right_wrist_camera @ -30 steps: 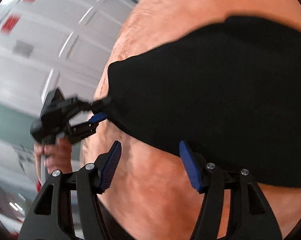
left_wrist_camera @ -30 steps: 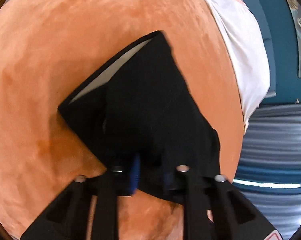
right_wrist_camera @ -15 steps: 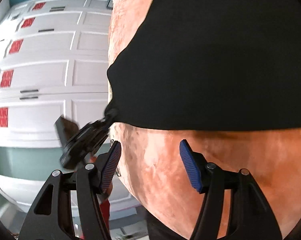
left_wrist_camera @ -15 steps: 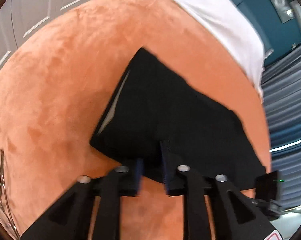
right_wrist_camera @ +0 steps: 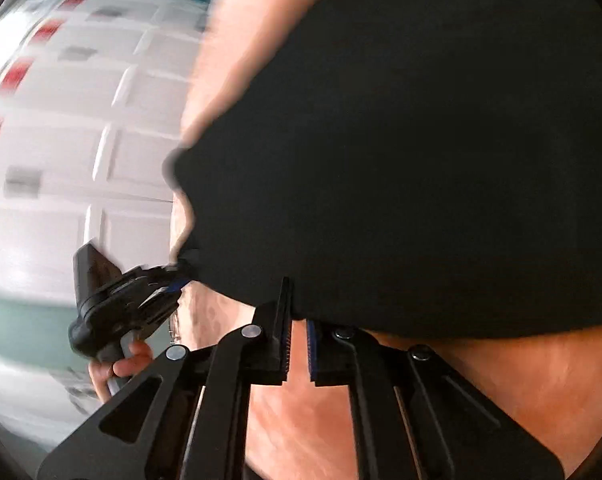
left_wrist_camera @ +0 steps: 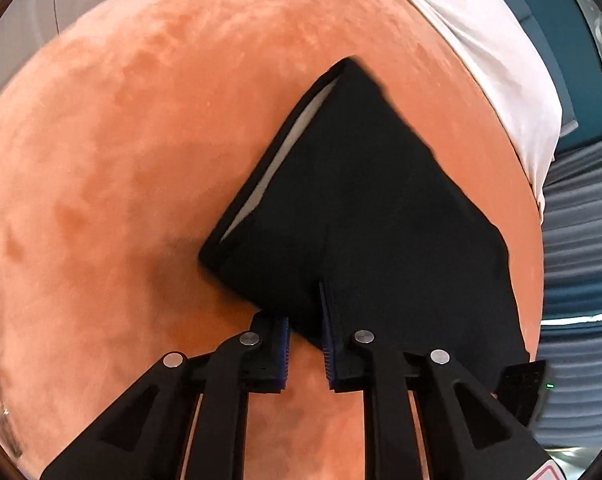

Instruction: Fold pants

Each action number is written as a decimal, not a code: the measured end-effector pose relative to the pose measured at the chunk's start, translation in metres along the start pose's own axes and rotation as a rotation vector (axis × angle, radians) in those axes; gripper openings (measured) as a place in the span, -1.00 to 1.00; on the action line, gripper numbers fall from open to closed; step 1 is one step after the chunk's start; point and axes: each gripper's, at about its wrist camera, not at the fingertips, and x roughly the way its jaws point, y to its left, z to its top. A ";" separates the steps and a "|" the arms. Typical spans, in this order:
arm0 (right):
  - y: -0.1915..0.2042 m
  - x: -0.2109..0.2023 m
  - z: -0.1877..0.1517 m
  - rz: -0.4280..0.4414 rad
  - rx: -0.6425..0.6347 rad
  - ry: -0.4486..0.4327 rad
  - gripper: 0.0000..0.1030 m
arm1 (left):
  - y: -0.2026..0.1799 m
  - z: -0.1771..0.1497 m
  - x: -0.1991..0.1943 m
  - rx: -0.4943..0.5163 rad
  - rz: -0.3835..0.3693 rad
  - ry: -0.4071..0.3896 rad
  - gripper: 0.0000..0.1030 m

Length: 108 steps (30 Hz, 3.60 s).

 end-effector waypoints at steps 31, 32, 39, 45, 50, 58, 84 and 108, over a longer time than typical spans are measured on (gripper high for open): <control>0.046 -0.053 0.190 -0.364 -0.590 -0.207 -0.99 | -0.087 0.016 0.066 0.291 0.640 -0.090 0.78; 0.043 -0.053 0.174 -0.353 -0.610 -0.182 -0.99 | -0.090 0.010 0.065 0.299 0.654 -0.098 0.83; 0.011 -0.056 0.151 -0.371 -0.481 -0.189 -0.97 | -0.099 0.005 0.061 0.255 0.663 -0.121 0.72; -0.065 -0.151 0.104 -0.452 -0.465 -0.249 -0.92 | -0.139 -0.018 0.020 0.308 0.629 -0.211 0.50; -0.155 -0.302 0.096 -0.558 -0.224 -0.442 -0.86 | -0.199 -0.062 0.011 0.407 0.597 -0.239 0.53; -0.283 -0.479 0.017 -0.610 0.135 -0.682 -0.78 | -0.314 -0.144 0.040 0.569 0.456 -0.190 0.55; -0.293 -0.548 0.034 -0.619 -0.009 -0.738 -0.93 | -0.387 -0.243 0.120 0.615 0.467 0.013 0.58; -0.325 -0.531 0.067 -0.674 0.186 -0.687 -0.09 | -0.375 -0.233 0.104 0.661 0.586 -0.094 0.58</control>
